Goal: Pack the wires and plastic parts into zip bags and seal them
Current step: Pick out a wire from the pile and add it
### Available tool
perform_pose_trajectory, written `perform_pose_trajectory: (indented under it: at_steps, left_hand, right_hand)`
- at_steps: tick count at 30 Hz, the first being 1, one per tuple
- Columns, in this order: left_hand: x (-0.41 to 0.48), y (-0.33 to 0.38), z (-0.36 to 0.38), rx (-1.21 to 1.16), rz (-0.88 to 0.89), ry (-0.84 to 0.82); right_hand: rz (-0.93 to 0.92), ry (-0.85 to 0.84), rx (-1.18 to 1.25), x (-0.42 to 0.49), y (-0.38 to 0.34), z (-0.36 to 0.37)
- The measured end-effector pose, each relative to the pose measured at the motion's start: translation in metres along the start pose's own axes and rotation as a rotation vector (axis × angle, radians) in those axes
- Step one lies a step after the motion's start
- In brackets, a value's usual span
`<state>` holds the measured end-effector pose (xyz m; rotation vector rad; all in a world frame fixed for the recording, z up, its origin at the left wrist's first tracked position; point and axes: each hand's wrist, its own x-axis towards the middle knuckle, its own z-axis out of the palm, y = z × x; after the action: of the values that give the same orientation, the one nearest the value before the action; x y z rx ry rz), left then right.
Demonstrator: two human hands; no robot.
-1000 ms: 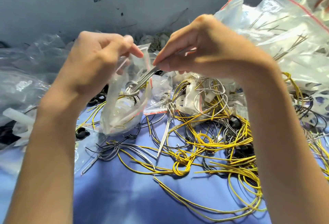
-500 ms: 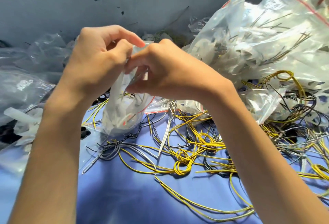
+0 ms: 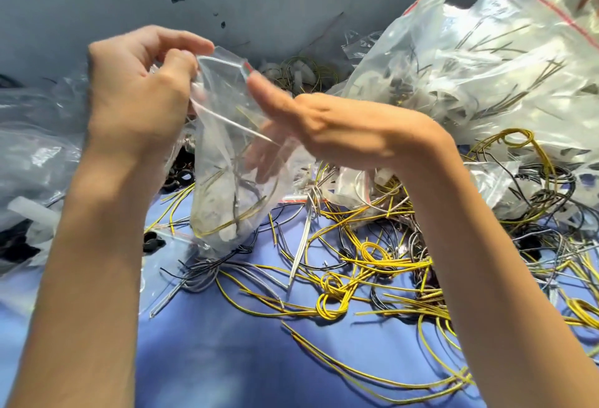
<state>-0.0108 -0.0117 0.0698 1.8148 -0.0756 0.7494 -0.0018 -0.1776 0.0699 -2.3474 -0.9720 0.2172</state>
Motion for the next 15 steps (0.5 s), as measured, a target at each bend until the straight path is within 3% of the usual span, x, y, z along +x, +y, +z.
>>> perform_pose_trajectory:
  at_steps: [2,4,6,10,15]
  left_hand:
    - [-0.001,0.006,0.0,-0.106,-0.01,-0.057]
    - [-0.004,0.012,0.001,-0.259,0.014,-0.273]
    - [-0.007,0.014,0.004,-0.266,0.035,-0.477]
    - [-0.005,-0.006,0.017,-0.041,-0.017,-0.505]
    - [0.001,-0.039,0.016,0.31,-0.267,-0.66]
  right_hand:
    - [0.004,-0.001,0.093,-0.004,0.0,-0.005]
    - [-0.003,0.054,-0.042,-0.007,0.007,-0.011]
    - [0.049,0.105,-0.22,-0.011,0.019,-0.02]
    - [0.154,0.223,-0.31,-0.024,0.034,-0.035]
    - [0.194,0.242,-0.332,-0.024,0.036,-0.036]
